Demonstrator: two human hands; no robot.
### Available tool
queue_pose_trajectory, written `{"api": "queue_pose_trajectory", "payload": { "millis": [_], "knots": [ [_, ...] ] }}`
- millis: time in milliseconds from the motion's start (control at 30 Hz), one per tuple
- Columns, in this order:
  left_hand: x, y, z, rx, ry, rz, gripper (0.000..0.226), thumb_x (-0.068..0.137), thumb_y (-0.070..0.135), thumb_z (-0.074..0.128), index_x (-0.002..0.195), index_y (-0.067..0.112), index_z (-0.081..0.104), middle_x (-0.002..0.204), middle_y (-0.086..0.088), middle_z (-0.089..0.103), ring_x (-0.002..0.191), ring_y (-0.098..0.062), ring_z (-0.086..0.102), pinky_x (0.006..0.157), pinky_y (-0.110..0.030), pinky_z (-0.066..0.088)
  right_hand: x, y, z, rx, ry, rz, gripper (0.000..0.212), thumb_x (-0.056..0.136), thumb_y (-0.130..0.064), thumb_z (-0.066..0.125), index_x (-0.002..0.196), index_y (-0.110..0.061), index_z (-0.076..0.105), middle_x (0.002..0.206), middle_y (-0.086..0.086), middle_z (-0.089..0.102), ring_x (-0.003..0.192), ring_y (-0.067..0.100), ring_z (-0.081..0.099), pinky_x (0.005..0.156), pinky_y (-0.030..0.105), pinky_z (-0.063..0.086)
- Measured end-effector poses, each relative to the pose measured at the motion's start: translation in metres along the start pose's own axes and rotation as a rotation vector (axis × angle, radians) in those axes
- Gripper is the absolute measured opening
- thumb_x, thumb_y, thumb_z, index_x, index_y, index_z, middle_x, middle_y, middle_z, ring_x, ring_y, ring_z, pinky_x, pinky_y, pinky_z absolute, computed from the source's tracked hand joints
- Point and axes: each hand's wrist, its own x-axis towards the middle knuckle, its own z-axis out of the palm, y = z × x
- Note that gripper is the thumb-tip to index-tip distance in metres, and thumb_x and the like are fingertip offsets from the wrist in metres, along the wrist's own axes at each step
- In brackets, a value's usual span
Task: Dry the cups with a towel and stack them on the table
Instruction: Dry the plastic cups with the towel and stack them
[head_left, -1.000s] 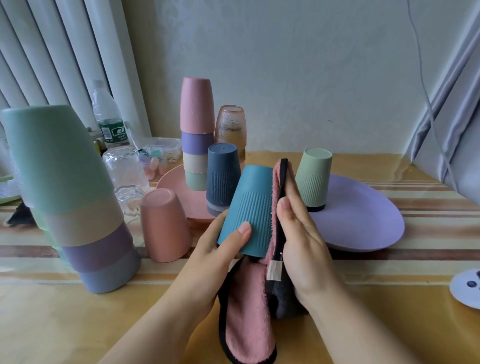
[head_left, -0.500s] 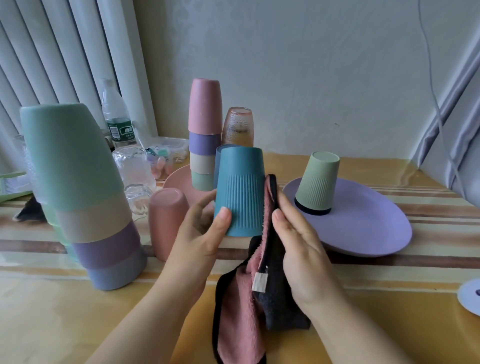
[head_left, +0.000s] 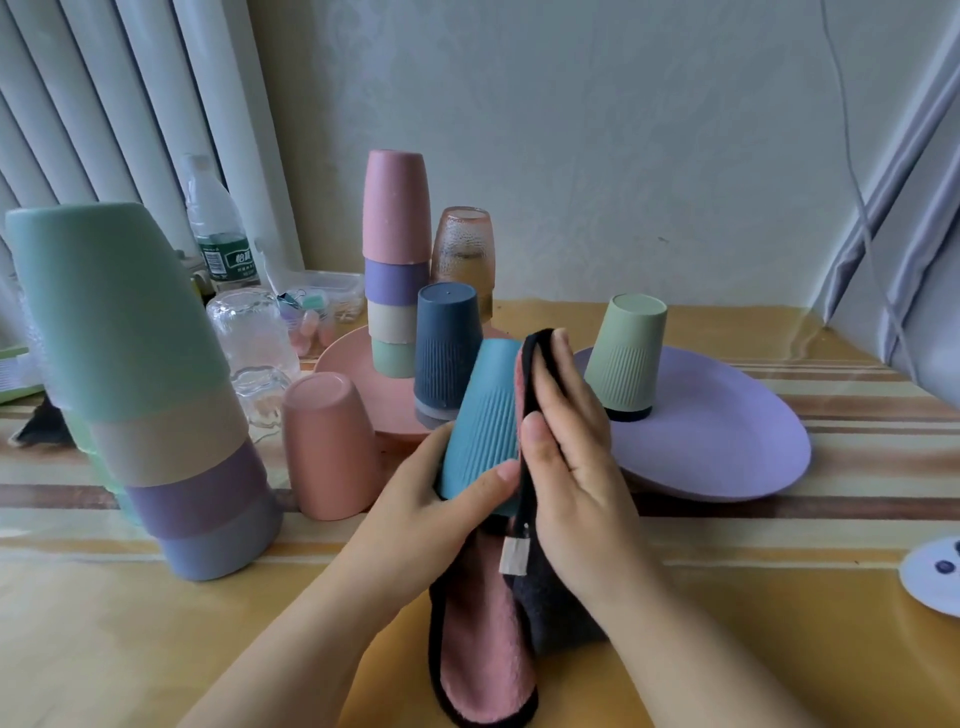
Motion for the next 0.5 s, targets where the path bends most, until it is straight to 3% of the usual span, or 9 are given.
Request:
{"api": "queue_pose_trajectory", "payload": {
  "millis": [167, 267, 333, 500],
  "knots": [
    [-0.003, 0.003, -0.001, -0.082, -0.092, -0.028, 0.046, 0.076, 0.043, 0.068, 0.119, 0.028, 0.061, 0.112, 0.009, 0.071, 0.103, -0.004, 0.065, 0.079, -0.015, 0.051, 0.006, -0.008, -0.015, 0.228, -0.017, 0.150, 0.039, 0.095, -0.035, 0.038, 0.132, -0.045, 0.034, 0.147, -0.028, 0.028, 0.136, -0.013, 0.022, 0.111, 0.010, 0.019],
    [-0.005, 0.003, 0.000, -0.228, -0.099, -0.047, 0.048, 0.073, 0.041, 0.070, 0.118, 0.024, 0.063, 0.113, 0.005, 0.072, 0.104, -0.008, 0.067, 0.080, -0.015, 0.050, 0.006, -0.014, -0.021, 0.392, 0.005, 0.289, 0.027, 0.093, -0.043, 0.044, 0.117, -0.054, 0.043, 0.121, -0.049, 0.045, 0.122, -0.022, 0.037, 0.106, 0.010, 0.031],
    [-0.005, 0.003, -0.001, -0.307, -0.083, -0.061, 0.046, 0.069, 0.043, 0.071, 0.112, 0.027, 0.068, 0.113, 0.002, 0.072, 0.104, -0.011, 0.068, 0.079, -0.016, 0.052, 0.005, -0.015, -0.018, 0.416, -0.015, 0.327, 0.026, 0.088, -0.045, 0.042, 0.112, -0.056, 0.044, 0.111, -0.054, 0.046, 0.118, -0.025, 0.038, 0.104, 0.008, 0.032],
    [0.002, 0.003, -0.012, -0.350, -0.068, 0.004, 0.066, 0.056, 0.063, 0.080, 0.112, 0.031, 0.069, 0.117, -0.006, 0.069, 0.107, -0.021, 0.066, 0.084, -0.029, 0.054, -0.004, -0.012, -0.006, 0.468, -0.118, 0.356, 0.036, 0.092, -0.043, 0.040, 0.127, -0.046, 0.047, 0.137, -0.030, 0.046, 0.129, -0.010, 0.038, 0.115, 0.028, 0.028]
  ]
}}
